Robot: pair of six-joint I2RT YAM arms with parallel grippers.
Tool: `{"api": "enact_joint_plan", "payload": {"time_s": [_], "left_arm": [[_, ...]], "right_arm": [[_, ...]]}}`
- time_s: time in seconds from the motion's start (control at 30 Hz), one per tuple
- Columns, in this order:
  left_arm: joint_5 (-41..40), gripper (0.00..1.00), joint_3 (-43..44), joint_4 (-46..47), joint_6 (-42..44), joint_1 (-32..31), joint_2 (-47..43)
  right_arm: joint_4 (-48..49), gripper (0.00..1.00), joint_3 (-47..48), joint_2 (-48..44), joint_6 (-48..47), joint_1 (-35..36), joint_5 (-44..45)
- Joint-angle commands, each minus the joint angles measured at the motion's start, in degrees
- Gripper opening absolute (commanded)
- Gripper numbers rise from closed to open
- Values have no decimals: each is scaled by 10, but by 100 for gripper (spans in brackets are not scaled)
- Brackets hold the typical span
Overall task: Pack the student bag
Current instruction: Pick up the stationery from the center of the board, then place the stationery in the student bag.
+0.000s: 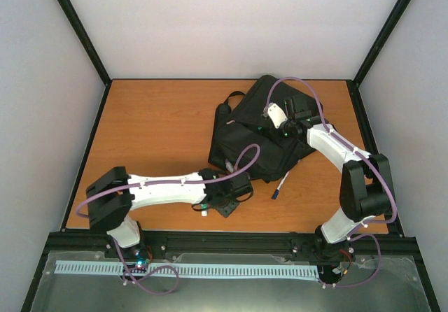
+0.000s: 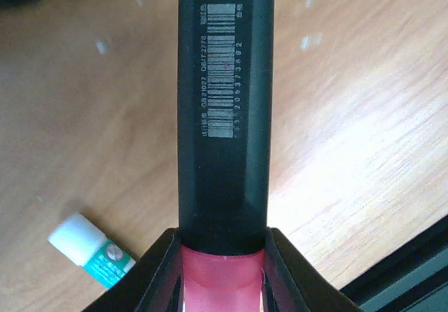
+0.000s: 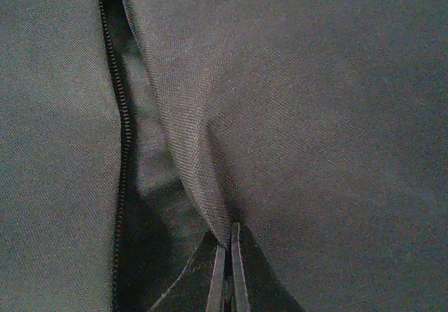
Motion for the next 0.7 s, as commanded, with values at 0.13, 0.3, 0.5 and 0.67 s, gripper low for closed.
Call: {"api": "enact_joint_plan", "payload": {"time_s": [0.13,0.3,0.5,0.67], "left_arm": [[-14,19,97,30,56,71,-19],[18,18,145,67,88,132,12],[115,18,219,81,120,204,78],[150,18,270,78,137,228,137]], "right_arm": [[-15,3,12,-4,6,2,-41],[-10,3,9,-14,8,2,-45],[-8,3,8,-21,8,2,-46],[-3,3,3,-31,5,2,-47]]}}
